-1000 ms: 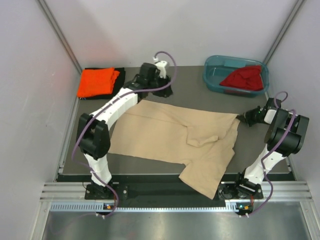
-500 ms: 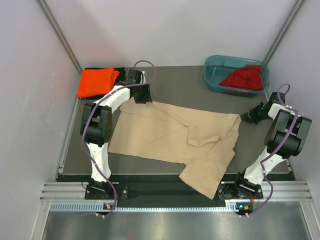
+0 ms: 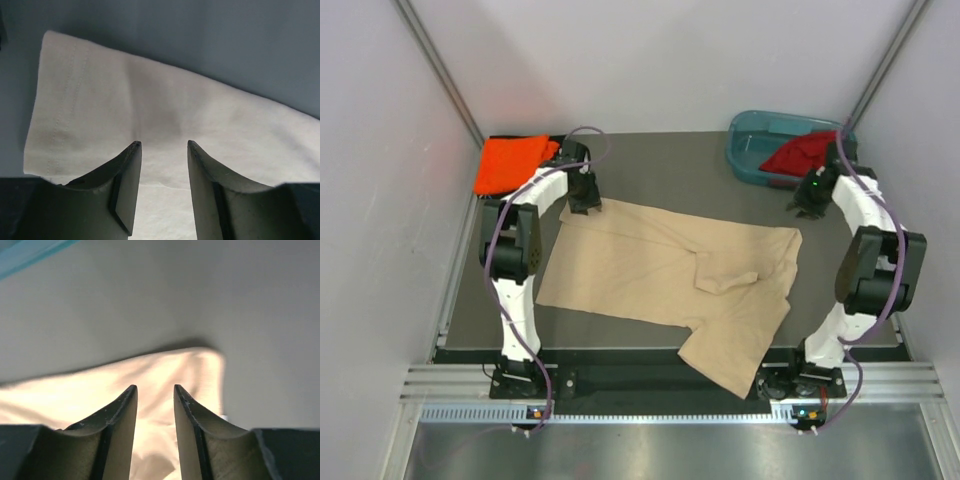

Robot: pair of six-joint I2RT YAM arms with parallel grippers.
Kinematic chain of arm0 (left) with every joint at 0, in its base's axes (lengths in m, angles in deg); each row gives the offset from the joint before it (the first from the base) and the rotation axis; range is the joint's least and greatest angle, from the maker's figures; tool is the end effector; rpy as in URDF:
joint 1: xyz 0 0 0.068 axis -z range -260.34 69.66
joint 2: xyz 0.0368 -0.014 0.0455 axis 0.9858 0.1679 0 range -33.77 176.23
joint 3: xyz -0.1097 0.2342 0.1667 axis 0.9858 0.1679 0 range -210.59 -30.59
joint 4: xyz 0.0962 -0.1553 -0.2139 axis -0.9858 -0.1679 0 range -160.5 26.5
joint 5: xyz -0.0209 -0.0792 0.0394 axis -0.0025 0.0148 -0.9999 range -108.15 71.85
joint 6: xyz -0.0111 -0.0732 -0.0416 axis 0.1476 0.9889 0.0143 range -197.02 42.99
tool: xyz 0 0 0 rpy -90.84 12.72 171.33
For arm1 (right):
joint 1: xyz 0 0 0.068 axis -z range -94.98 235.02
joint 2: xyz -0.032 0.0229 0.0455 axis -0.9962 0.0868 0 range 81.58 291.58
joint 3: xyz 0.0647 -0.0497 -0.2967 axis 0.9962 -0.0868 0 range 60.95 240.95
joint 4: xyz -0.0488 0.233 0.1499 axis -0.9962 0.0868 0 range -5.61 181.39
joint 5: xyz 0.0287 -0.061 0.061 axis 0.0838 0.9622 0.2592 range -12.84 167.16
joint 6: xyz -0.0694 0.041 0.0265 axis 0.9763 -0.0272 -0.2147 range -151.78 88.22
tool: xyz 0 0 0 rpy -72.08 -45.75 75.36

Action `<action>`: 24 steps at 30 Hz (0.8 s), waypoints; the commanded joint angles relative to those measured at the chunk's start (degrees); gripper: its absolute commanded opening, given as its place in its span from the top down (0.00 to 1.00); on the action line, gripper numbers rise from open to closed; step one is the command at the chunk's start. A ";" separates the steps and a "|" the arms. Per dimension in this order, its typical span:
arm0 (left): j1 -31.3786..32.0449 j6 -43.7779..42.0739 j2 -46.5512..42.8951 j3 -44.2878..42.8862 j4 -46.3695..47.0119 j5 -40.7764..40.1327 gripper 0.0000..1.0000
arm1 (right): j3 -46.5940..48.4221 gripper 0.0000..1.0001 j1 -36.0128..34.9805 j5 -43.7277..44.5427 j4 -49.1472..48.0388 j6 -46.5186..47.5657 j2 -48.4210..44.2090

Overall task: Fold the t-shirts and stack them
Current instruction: Fold the tshirt

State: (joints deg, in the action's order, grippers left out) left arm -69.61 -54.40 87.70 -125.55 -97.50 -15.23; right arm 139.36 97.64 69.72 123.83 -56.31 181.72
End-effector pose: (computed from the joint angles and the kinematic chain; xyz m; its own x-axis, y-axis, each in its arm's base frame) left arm 0.5048 -0.0995 0.1750 -0.8704 -0.2259 -0.4374 -0.1345 0.9638 -0.2302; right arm 0.4057 -0.0809 0.2363 -0.7131 0.5815 -0.3916 0.4966 0.8133 0.3034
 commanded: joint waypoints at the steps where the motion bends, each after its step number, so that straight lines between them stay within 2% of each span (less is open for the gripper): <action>1: -2.10 0.94 2.01 -1.81 -3.17 -0.46 0.53 | 2.45 0.64 -5.75 4.19 2.84 3.62 2.16; 6: -4.92 -0.28 3.60 -1.37 -4.67 0.51 0.53 | 5.17 0.65 -9.89 3.40 2.13 4.06 8.56; 10: -5.36 -1.16 4.13 -1.02 -5.46 0.86 0.53 | 7.10 0.72 -10.86 4.10 2.48 2.83 11.83; 21: -6.33 -2.30 4.57 -0.49 -5.03 2.00 0.52 | 12.46 0.70 -12.18 9.99 2.66 4.14 20.97; 24: -6.33 -3.36 2.56 -0.76 -4.68 4.02 0.52 | 15.70 0.68 -12.18 9.73 3.18 5.46 20.45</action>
State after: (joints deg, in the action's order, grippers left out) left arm -75.04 -55.37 89.99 -126.38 -99.86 -11.87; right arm 150.86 85.86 76.08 130.41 -52.90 200.62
